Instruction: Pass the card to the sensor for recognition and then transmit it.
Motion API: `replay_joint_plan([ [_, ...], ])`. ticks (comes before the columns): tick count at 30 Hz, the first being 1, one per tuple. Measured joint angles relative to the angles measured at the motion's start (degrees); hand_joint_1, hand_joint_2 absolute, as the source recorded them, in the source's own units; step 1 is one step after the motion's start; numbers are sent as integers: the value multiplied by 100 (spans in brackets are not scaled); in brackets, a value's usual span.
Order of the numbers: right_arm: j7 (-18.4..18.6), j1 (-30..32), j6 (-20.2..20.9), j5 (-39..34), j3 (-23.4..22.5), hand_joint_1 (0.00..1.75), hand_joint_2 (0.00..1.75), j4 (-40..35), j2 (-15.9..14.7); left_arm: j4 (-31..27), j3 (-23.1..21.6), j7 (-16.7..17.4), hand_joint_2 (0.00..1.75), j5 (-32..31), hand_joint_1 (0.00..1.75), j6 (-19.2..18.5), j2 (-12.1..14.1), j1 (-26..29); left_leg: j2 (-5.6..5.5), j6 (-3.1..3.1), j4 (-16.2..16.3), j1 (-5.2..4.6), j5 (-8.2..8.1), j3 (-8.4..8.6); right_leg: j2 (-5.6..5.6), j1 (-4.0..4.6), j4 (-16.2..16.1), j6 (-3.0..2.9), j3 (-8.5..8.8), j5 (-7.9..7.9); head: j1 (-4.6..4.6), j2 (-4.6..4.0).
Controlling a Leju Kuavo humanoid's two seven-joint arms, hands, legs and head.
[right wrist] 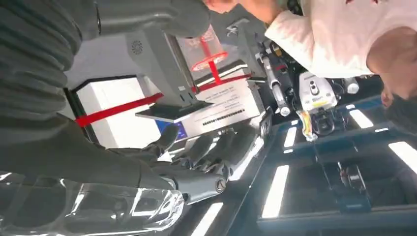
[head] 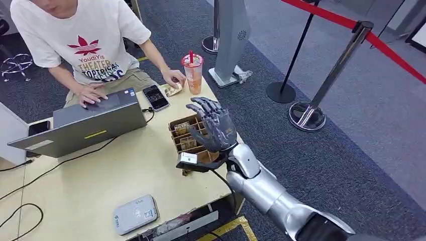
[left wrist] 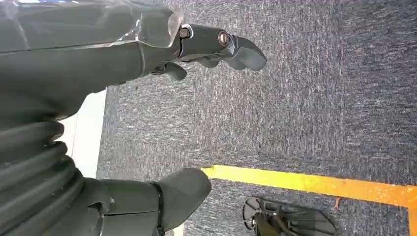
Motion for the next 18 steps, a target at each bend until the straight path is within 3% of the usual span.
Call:
replay_joint_plan([
  [3, 85, 90, 50, 101, 13, 45, 175, -17, -54, 0, 13, -7, 175, -15, 0, 2, 0, 8, 0, 0, 0, 0, 0, 0, 0, 0, 0, 2, 0, -3, -2, 0],
  [5, 142, 157, 116, 131, 13, 77, 175, -53, -105, 0, 18, -7, 175, -20, 0, 2, 0, 9, -1, 1, 0, 0, -1, -1, -1, 0, 0, 3, 0, -5, -2, 0],
  [8, 232, 247, 219, 212, 13, 63, 175, -101, -184, 0, 22, -7, 175, -33, 0, 2, 2, 13, -1, 1, 0, -1, -2, -2, -1, 0, 0, 3, 0, -5, -2, 0],
  [10, 297, 312, 300, 282, 13, 63, 175, -127, -238, 0, 22, -9, 175, -33, 0, 2, 2, 14, -1, 4, 0, -1, -4, -2, -1, 0, -1, 3, 0, -6, -2, 0],
  [12, 358, 377, 382, 354, 11, 73, 175, -153, -301, 0, 24, -9, 175, -33, 0, 0, 4, 20, -1, 4, 0, -1, -4, -2, -1, 0, -1, 3, 0, -6, 0, 0],
  [16, 426, 463, 463, 411, 2, 75, 175, -177, -398, 0, 26, -9, 175, -15, 0, 0, 4, 40, 0, 4, 0, -1, -4, -1, -1, 0, -1, 2, 0, -6, -2, 0],
  [18, 479, 488, 501, 418, -4, 87, 175, -188, -450, 0, 26, -13, 175, -17, 0, 0, 4, 44, 0, 4, 0, -1, -5, -1, 0, 0, -1, 1, 0, -7, -2, 0],
])
